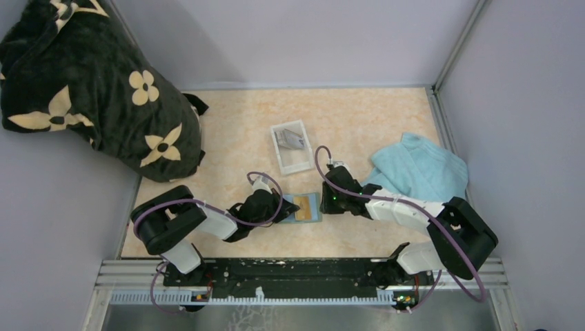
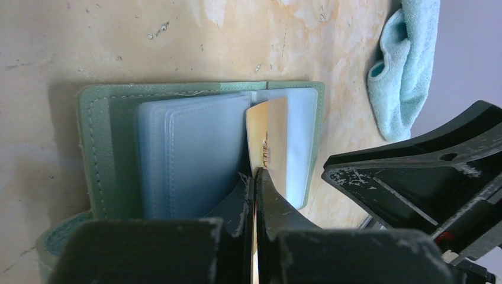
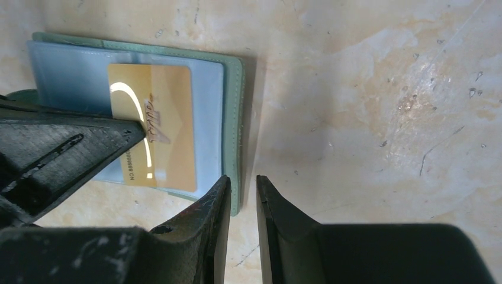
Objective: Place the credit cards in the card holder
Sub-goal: Insert the credit card into the card holder.
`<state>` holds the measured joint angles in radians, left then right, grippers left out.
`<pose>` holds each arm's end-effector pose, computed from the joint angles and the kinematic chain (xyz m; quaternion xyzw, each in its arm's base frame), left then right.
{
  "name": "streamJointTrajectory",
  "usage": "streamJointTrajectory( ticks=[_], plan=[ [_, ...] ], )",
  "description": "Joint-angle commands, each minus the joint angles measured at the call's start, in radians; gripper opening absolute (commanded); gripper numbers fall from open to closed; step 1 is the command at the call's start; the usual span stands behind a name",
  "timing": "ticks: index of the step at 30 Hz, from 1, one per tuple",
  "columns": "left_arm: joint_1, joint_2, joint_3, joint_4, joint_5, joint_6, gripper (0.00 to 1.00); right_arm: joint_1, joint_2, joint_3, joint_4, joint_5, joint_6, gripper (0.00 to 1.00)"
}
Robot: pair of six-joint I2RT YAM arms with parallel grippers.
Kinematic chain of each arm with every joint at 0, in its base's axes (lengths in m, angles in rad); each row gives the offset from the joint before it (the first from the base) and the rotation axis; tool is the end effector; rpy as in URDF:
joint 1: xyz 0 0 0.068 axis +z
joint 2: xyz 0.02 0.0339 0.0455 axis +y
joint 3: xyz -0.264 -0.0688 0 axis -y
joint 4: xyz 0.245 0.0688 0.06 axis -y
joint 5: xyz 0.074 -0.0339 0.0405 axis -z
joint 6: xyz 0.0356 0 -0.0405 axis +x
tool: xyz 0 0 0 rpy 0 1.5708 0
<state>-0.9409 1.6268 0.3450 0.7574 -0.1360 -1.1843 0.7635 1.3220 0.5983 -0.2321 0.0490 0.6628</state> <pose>0.1551 -0.2046 0.1046 -0.1386 0.8537 -0.4069 0.2940 0.1757 0.1657 0.1626 -0.0405 0.9520 0.1803 0.2441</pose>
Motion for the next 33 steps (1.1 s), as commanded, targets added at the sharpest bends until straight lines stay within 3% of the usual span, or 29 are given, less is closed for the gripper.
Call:
streamJointTrajectory(
  ticks=[1,13,25,33],
  plan=[
    [-0.010,0.045,-0.025,-0.214,0.022,0.063,0.00,0.013,-0.001,0.059,0.025,-0.008,-0.005,0.23],
    [-0.011,0.033,-0.031,-0.211,0.025,0.067,0.00,0.016,0.072,0.051,0.077,-0.007,-0.003,0.22],
    [-0.010,0.021,-0.040,-0.186,0.048,0.083,0.00,0.016,0.123,0.056,0.104,-0.041,0.001,0.02],
    [-0.011,0.057,-0.075,0.015,0.135,0.114,0.15,0.020,0.133,0.047,0.112,-0.062,0.013,0.00]
  ],
)
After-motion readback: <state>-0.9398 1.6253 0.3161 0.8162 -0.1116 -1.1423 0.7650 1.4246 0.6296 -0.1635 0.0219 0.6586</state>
